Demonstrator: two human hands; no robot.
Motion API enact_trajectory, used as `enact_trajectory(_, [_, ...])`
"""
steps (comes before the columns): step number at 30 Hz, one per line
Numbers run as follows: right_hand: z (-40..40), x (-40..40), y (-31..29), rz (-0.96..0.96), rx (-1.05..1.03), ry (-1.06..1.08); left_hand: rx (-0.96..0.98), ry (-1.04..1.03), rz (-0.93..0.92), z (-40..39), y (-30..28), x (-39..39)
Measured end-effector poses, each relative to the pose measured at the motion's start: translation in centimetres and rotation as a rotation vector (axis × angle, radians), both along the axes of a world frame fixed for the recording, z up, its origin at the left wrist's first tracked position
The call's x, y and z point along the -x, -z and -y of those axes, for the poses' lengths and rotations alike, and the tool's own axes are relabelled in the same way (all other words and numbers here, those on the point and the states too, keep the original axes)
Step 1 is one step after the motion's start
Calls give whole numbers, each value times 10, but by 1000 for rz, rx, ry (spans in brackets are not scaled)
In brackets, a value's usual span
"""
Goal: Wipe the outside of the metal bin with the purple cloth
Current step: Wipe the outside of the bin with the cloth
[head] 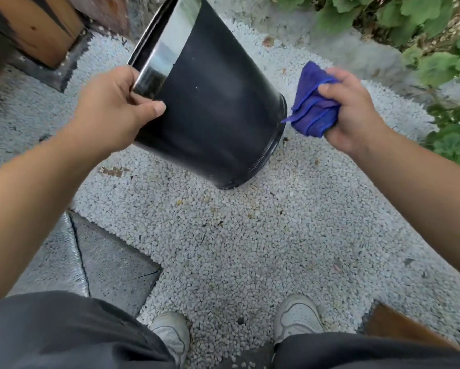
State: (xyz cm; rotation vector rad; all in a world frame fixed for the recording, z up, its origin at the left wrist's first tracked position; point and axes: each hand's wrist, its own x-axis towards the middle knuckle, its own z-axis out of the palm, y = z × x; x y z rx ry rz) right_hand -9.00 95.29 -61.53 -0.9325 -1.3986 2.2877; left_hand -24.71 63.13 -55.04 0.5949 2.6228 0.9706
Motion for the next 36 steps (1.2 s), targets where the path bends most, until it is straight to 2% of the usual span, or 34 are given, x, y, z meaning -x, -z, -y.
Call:
enact_trajectory(2, [-4, 4, -2, -13, -18, 20, -38, -10, -3, -3, -19, -3])
enact_trajectory(5, [6, 4, 2, 45, -128, -58, -65, -1, -9, -8, -35, -6])
enact_trajectory(9, [35, -4, 20, 189, -456, -351, -34, -4, -13, -19, -32, -12])
enact_trajectory(11, [43, -3, 25, 218, -548, -397, -56, 49, -91, -14, -29, -13])
enact_trajectory(15, [45, 2, 28, 179, -465, -413, 287, 447, -378, 29, -16, -9])
enact_trajectory(17, [45, 0, 31, 189, -458, -430, 379, 601, -480, 44, -8, -11])
enact_trajectory(19, [47, -2, 31, 205, -455, -454, 424, 640, -527, 43, -5, -12])
enact_trajectory(23, [56, -9, 31, 239, -515, -506, 419, 528, -557, 31, -5, -7])
enact_trajectory(29, [87, -38, 35, 140, -929, -589, 432, 504, -543, 27, -5, -4])
enact_trajectory(33, [102, -51, 43, -104, -1388, -702, 444, 505, -539, 28, -6, -4])
enact_trajectory(36, [112, -43, 48, -316, -1637, -790, 446, 502, -519, 28, -7, -4])
